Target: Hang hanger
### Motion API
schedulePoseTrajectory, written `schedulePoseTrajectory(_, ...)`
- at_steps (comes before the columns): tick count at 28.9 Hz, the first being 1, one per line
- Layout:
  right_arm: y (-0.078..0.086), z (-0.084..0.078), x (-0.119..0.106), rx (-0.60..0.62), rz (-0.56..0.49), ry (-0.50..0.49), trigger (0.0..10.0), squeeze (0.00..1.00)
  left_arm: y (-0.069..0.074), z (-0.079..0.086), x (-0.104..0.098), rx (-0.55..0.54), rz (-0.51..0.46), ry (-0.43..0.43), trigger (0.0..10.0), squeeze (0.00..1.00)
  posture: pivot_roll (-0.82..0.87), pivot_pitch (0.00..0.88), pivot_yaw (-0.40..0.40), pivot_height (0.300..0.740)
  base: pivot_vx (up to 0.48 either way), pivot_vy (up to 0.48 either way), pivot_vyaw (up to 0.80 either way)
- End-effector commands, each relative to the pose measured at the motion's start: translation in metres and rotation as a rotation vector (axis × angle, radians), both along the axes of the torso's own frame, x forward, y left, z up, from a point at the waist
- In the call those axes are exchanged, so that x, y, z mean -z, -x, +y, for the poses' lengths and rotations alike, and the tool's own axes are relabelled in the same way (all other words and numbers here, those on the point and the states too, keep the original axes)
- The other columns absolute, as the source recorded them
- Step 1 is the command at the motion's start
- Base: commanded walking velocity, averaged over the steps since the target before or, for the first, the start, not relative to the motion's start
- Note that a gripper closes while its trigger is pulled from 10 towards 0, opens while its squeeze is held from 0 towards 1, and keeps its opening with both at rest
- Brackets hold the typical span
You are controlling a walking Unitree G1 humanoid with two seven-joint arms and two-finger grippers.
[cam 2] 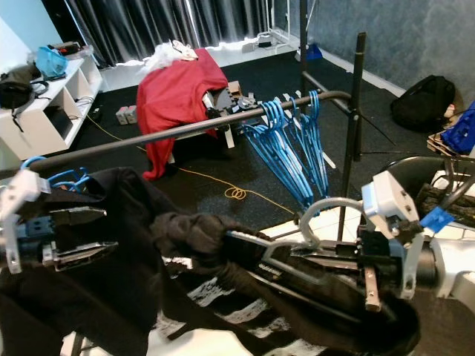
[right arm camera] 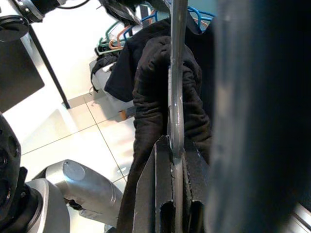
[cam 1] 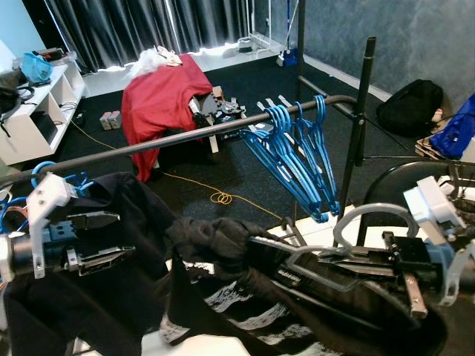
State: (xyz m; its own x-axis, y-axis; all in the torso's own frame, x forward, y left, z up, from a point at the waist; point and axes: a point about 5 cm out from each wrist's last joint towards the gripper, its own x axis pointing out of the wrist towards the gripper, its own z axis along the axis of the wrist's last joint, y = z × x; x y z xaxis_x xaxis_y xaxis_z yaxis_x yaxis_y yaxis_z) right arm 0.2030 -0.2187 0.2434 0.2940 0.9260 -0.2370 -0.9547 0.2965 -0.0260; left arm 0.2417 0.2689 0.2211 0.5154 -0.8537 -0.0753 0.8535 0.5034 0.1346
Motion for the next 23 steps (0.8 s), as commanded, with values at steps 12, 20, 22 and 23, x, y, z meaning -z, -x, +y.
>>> schedulePoseTrajectory(12,0.004,0.004,-0.028,-0.072,-0.103,-0.079,0.0,0.00,0.000,-0.057,0.027,0.207,0.058,0.094,10.0,0.00,-0.19,0.000,0.137,0.740,0.000,0.000,0.00)
schedulePoseTrajectory(20,0.011,0.007,-0.050,-0.118,-0.172,-0.198,0.0,0.00,-0.001,-0.051,0.043,0.174,0.122,0.046,10.0,0.00,-0.19,0.000,0.142,0.740,0.000,0.000,0.00)
schedulePoseTrajectory(22,0.011,0.007,-0.050,-0.118,-0.172,-0.198,0.0,0.00,-0.001,-0.051,0.043,0.174,0.122,0.046,10.0,0.00,-0.19,0.000,0.142,0.740,0.000,0.000,0.00)
schedulePoseTrajectory(23,0.011,0.006,-0.051,-0.119,-0.175,-0.199,0.0,0.00,-0.001,-0.052,0.043,0.174,0.126,0.052,10.0,0.00,-0.19,0.000,0.142,0.740,0.000,0.000,0.00)
